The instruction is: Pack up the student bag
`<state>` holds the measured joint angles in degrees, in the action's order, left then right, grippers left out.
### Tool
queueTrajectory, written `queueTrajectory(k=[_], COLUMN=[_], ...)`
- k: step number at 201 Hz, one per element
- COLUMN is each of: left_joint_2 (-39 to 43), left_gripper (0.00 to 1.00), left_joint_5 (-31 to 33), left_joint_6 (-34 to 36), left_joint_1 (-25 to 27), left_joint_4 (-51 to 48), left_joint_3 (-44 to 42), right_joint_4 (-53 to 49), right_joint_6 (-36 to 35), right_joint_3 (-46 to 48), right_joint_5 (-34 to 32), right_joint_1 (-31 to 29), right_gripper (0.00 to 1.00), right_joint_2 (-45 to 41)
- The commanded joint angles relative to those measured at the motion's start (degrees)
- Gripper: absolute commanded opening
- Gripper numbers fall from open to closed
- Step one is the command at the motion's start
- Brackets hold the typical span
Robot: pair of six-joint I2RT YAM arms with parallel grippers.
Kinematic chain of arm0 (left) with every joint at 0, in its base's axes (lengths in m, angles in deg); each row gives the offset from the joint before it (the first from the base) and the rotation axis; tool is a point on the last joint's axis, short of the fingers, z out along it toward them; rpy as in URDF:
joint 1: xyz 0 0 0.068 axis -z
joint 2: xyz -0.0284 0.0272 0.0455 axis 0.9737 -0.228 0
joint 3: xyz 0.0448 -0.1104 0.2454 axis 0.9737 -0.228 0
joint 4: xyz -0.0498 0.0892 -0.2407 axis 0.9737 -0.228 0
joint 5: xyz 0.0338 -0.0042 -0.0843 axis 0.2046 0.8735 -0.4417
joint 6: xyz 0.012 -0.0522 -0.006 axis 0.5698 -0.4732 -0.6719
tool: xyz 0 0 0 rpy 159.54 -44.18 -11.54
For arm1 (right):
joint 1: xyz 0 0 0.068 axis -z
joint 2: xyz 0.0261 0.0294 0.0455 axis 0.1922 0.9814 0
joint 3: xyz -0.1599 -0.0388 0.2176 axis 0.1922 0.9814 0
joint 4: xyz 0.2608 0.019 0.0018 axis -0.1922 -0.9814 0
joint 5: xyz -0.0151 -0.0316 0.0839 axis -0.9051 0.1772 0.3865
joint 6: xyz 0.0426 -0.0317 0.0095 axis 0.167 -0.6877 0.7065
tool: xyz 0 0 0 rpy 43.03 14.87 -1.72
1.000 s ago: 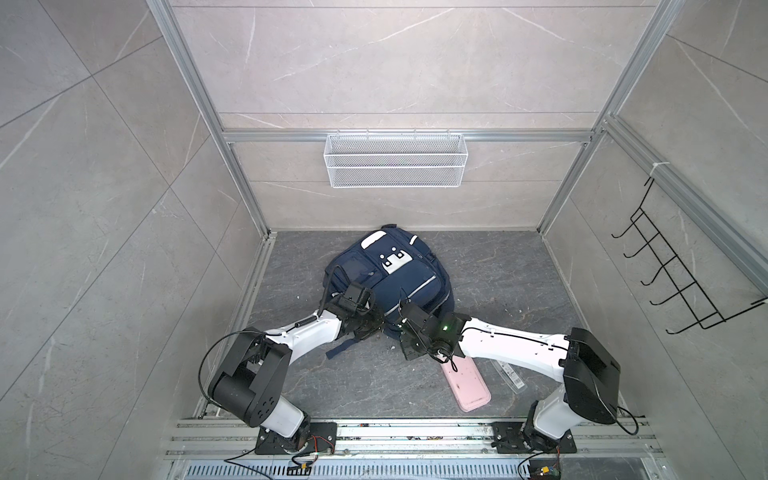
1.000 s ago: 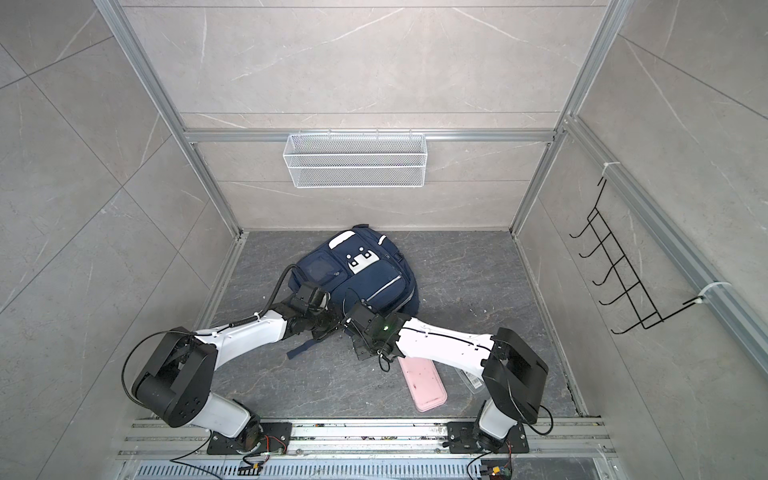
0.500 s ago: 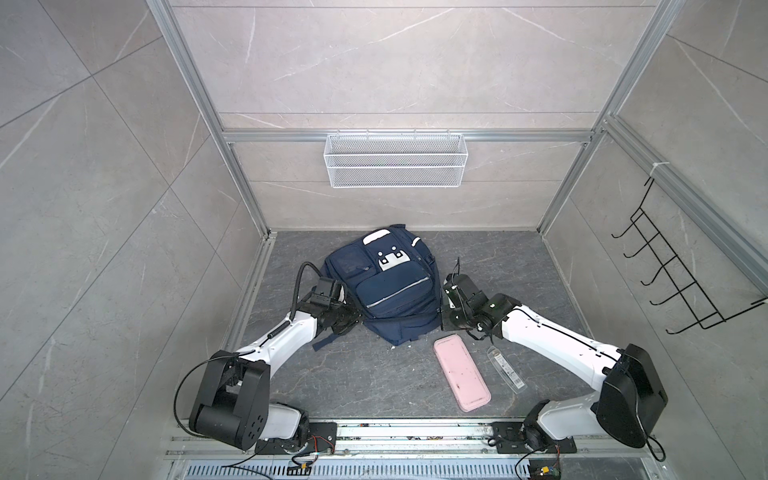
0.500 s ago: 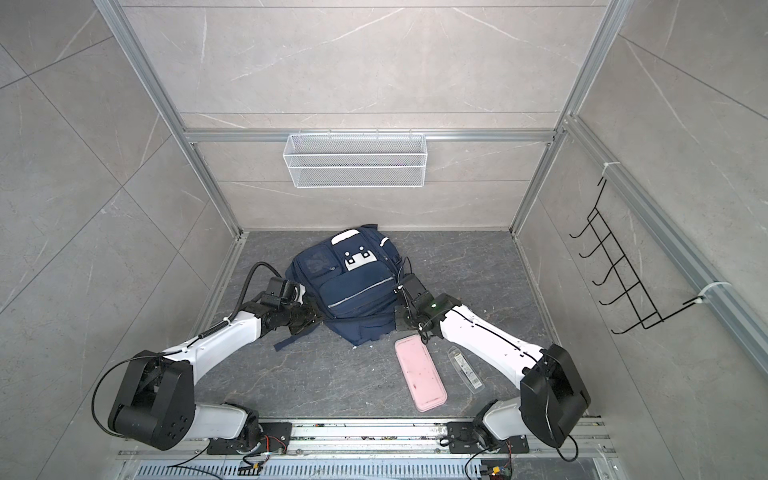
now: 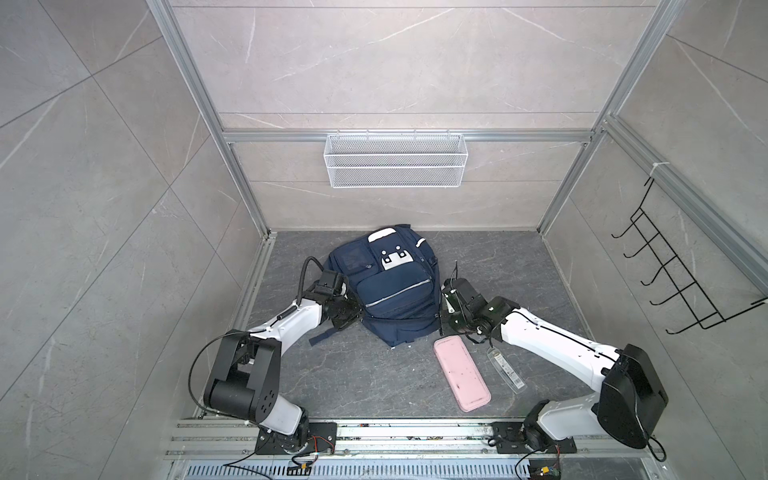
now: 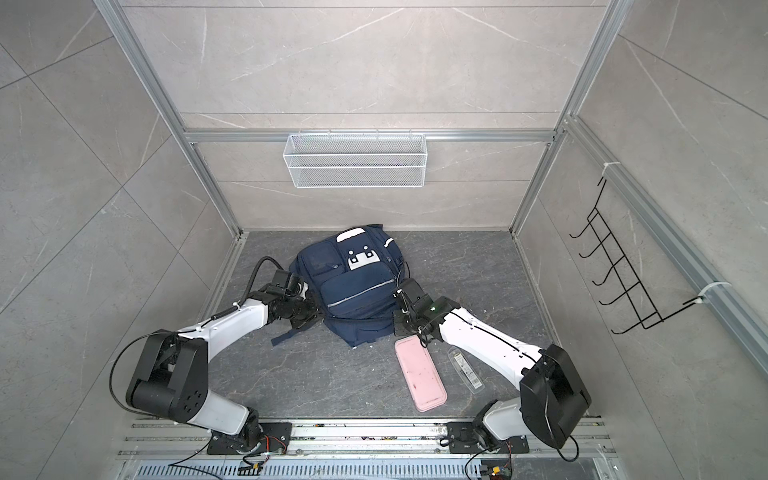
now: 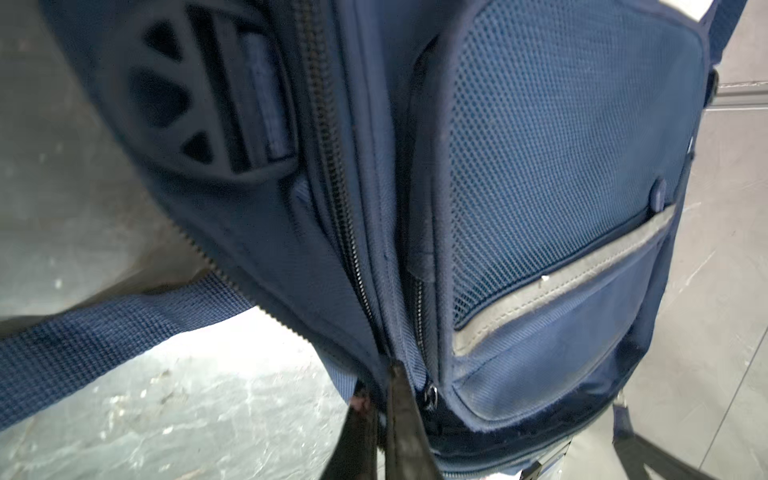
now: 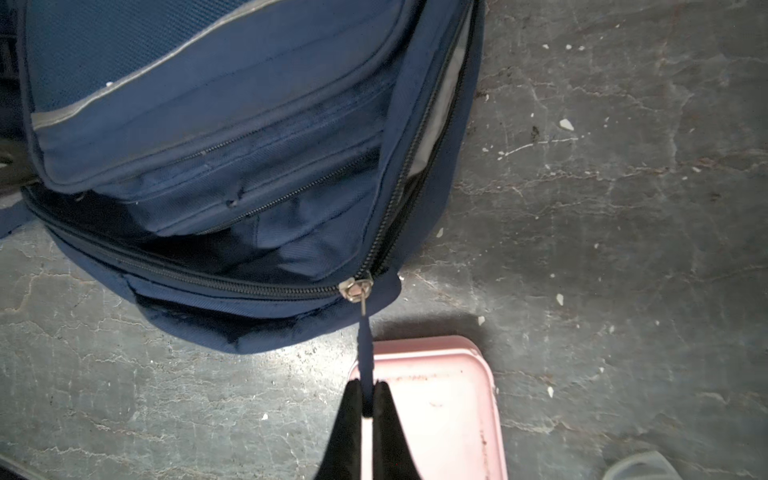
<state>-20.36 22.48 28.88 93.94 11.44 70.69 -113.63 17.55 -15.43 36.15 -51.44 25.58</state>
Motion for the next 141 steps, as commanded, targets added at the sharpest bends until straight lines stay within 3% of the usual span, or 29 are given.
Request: queueTrajectory(k=[1,32,80,141], left_joint_2=[-2.9,-6.2,-3.1,10.0], left_gripper=[0.02,0.11,0.47,0.62], left_joint_5=[2.4,1.2,0.2,-0.2], left_joint_6=[0.9,0.9,2.5,2.0], left_joint_1=[-2.0,-3.0,-3.3,-2.8], left_joint_4=[3.9,3.5,-0.1,-6.1], left_joint_3=[5.1,9.0,8.4,0.5], right_joint_4=[-3.2,-1.6,0.1,-0.3], right_joint_6=[2.3,3.5,3.7,2.6], right_joint_3=[0.1,-2.1,-7.4,-10.7], right_joint_5=[-2.4,-3.5,-3.1,-2.8], right_joint_1=[-3.1,-8.6,-12.6,-14.8], right_gripper=[0.0,0.0,0.0,0.0], right_joint_2=[-1.0,2.2,7.4,9.4])
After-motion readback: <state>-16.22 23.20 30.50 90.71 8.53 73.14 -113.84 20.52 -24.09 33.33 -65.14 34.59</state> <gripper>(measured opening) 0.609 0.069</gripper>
